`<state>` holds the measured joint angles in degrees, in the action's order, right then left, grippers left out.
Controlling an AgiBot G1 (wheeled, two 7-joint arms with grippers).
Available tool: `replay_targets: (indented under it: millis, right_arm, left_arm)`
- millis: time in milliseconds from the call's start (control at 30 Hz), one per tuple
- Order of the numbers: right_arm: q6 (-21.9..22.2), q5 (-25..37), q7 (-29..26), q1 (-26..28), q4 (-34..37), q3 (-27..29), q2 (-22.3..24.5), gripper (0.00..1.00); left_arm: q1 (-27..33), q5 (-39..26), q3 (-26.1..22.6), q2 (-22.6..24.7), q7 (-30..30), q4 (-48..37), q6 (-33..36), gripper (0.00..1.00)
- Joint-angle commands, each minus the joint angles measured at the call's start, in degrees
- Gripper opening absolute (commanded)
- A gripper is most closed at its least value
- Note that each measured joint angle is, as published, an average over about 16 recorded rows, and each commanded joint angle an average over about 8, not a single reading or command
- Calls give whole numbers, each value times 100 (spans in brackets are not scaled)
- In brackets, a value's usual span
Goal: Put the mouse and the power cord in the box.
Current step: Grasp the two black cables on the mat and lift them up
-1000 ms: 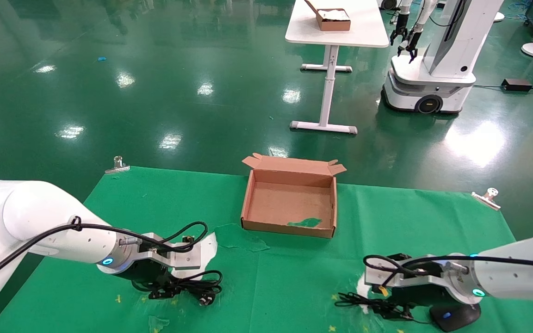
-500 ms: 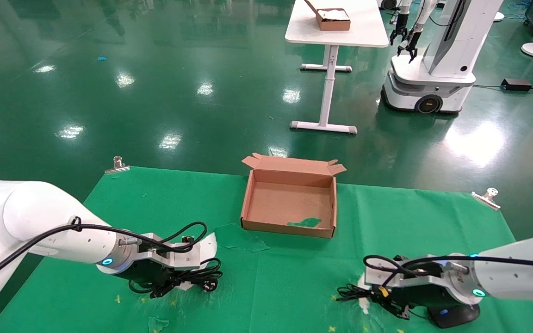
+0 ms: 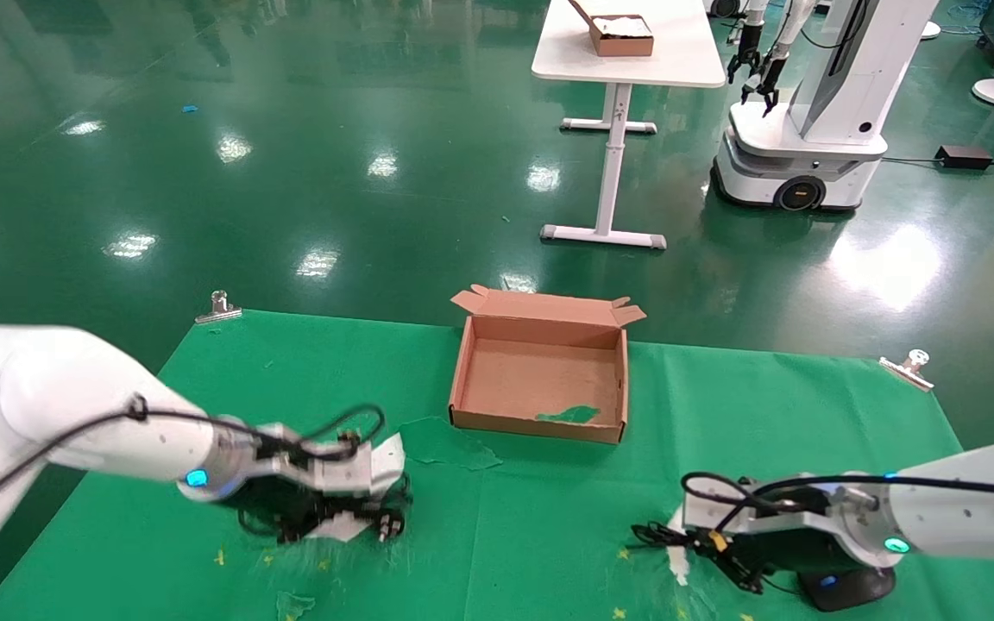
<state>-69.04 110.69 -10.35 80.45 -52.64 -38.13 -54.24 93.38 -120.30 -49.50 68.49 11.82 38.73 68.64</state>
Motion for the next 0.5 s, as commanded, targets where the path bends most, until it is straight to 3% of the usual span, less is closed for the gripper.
replay_targets:
  millis: [33, 233, 500]
  right_arm:
    - [-32, -60, -2, 32, -23, 38, 42, 0]
    - [-28, -261, -6, 361, -88, 283, 295, 0]
    - [221, -290, 151, 1030, 241, 570, 522, 0]
  left_arm:
    - [65, 38, 31, -34, -39, 61, 16, 0]
    - [282, 311, 220, 37, -40, 404, -7, 0]
    - [524, 675, 319, 834, -533, 97, -893, 0]
